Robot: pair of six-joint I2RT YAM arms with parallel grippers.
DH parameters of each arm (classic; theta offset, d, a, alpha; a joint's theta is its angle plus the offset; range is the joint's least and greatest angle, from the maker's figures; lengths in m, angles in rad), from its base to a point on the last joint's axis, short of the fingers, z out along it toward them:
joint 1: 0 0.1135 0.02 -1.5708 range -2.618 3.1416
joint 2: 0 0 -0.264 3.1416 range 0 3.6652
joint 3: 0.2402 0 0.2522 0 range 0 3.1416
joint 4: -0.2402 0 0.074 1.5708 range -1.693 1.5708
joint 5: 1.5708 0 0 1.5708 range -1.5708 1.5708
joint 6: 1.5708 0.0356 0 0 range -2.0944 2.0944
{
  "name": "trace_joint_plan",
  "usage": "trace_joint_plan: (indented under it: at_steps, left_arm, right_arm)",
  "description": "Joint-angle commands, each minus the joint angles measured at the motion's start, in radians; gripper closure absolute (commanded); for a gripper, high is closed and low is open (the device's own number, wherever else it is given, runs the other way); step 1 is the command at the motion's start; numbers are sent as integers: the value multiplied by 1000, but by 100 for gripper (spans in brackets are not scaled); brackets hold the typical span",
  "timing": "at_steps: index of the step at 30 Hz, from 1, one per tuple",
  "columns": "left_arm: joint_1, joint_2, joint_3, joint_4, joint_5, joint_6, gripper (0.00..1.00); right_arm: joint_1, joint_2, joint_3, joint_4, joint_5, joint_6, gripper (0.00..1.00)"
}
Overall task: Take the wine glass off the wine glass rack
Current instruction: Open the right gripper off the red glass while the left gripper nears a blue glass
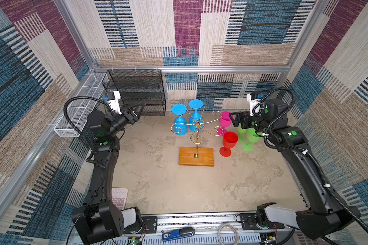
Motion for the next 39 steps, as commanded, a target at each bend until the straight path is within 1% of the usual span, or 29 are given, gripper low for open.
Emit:
trace_joint_plan:
  at_steps: [1, 3, 5, 10, 13, 16, 23, 29, 33, 39]
  left_arm:
    - [-59, 29, 84, -223, 92, 6, 43]
    - [-86, 51, 111, -293, 95, 19, 43]
    - [-106, 72, 121, -322, 95, 8, 43]
    - [-160, 151, 158, -402, 42, 4, 46]
    - [-174, 206, 198, -405, 51, -24, 46]
    - [-194, 237, 236, -405, 51, -32, 46]
    - [-224, 305, 286, -405, 45, -57, 46]
    - [-253, 349, 329, -423, 23, -50, 48]
    - [-269, 370, 366, -461, 10, -26, 51]
    - [-285, 385, 375, -470, 10, -18, 54]
  right_arm:
    - [1, -10, -9, 166, -90, 45, 6]
    - [1, -11, -12, 190, -129, 51, 6]
    - [1, -15, -18, 210, -148, 55, 6]
    - [2, -23, -46, 245, -180, 28, 6]
    - [2, -50, -74, 283, -187, 26, 5]
    - [1, -92, -113, 327, -167, 19, 2]
    - [2, -113, -95, 313, -164, -5, 1]
    - [2, -124, -97, 311, -173, -5, 1]
    - [1, -132, -107, 312, -171, -4, 1]
    - [2, -134, -113, 316, -175, -2, 1]
